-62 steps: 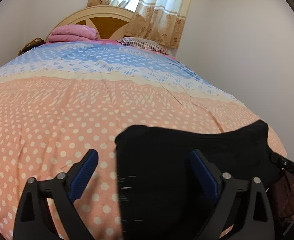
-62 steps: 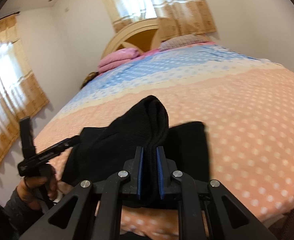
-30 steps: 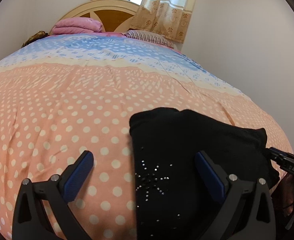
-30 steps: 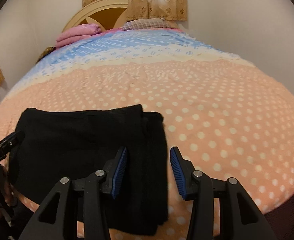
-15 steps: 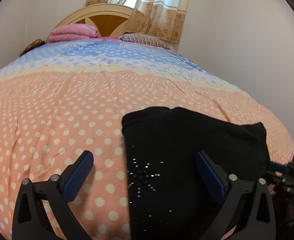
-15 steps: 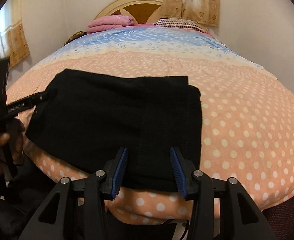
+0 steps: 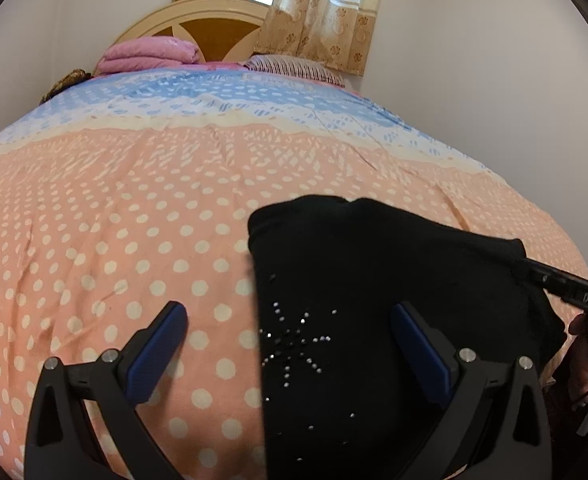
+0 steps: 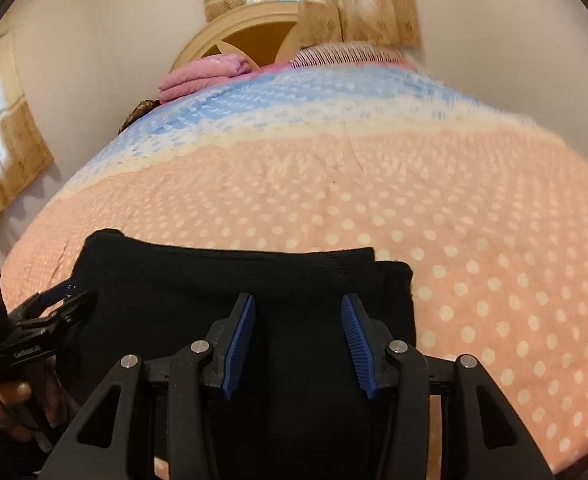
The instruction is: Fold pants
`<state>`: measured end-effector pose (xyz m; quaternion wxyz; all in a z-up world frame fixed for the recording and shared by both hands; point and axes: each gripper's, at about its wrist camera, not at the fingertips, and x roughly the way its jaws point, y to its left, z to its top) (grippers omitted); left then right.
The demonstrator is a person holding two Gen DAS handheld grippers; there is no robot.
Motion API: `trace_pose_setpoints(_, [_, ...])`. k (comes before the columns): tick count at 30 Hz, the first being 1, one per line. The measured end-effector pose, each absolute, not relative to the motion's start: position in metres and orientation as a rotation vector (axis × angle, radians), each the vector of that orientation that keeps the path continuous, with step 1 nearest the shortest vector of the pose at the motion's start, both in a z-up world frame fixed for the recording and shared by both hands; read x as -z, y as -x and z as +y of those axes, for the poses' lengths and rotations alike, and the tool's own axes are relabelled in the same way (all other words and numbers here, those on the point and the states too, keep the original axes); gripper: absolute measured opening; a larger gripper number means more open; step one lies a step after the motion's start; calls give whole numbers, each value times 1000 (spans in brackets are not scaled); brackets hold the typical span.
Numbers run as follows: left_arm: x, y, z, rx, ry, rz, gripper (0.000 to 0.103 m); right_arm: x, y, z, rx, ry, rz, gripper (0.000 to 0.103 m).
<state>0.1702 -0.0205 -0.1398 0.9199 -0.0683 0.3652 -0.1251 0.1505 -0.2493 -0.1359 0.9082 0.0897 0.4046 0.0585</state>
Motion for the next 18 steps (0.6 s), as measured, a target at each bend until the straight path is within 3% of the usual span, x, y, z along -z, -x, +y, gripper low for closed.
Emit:
trace_pose_setpoints(10, [136,-164,-18,257,150,765,103,115,-105,-238,-158,-141,790,52])
trace_pose_setpoints(18, [131,-155,-24,269,121,761,103,144,-76,-232,-170,-29,839,52])
